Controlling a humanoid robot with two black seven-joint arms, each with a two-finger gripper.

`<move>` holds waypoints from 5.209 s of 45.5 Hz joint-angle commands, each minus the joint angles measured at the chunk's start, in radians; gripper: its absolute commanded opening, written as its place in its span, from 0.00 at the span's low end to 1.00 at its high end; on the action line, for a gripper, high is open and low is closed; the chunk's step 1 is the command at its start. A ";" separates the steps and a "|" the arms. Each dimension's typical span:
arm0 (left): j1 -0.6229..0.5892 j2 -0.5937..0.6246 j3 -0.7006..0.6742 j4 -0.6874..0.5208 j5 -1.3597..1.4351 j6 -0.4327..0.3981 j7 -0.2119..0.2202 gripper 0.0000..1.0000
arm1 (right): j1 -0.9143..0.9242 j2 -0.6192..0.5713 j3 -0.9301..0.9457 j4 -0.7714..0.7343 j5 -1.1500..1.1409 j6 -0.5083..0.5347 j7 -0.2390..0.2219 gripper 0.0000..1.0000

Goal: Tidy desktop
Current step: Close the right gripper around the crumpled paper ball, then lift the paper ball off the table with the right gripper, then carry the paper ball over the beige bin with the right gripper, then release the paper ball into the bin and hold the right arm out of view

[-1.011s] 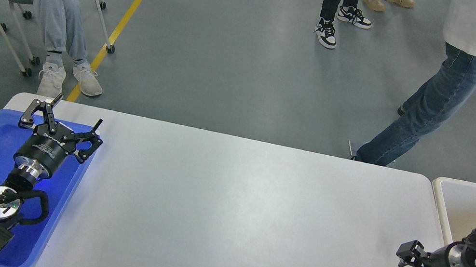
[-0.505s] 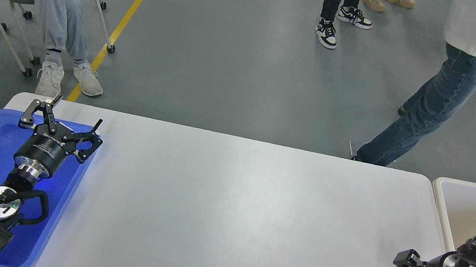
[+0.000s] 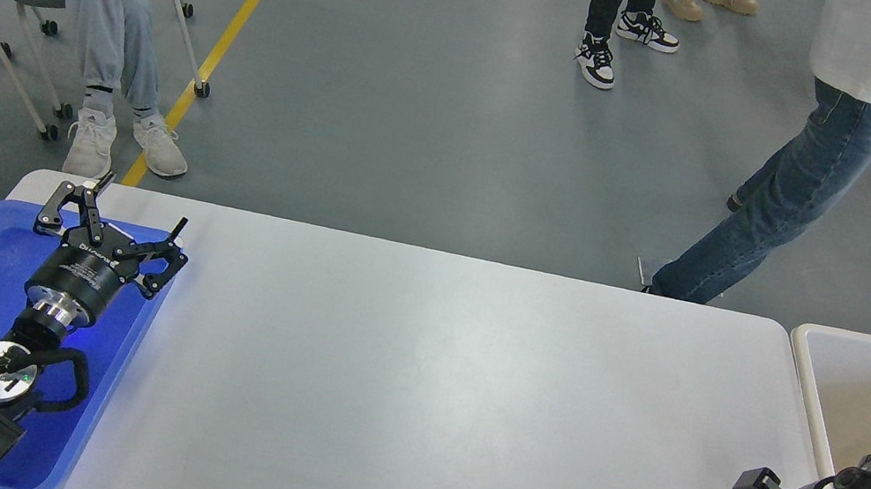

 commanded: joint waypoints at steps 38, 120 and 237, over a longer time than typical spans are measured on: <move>0.000 0.000 0.000 0.000 0.000 0.000 0.001 1.00 | 0.018 -0.001 0.001 0.022 0.026 0.050 0.000 0.80; 0.000 0.000 0.000 0.000 0.000 0.000 0.001 1.00 | 0.944 -0.326 -0.385 0.592 0.081 0.357 -0.008 0.00; 0.000 0.000 0.000 0.000 0.000 0.000 0.000 1.00 | 0.311 -0.704 0.204 0.168 0.377 0.302 0.038 0.00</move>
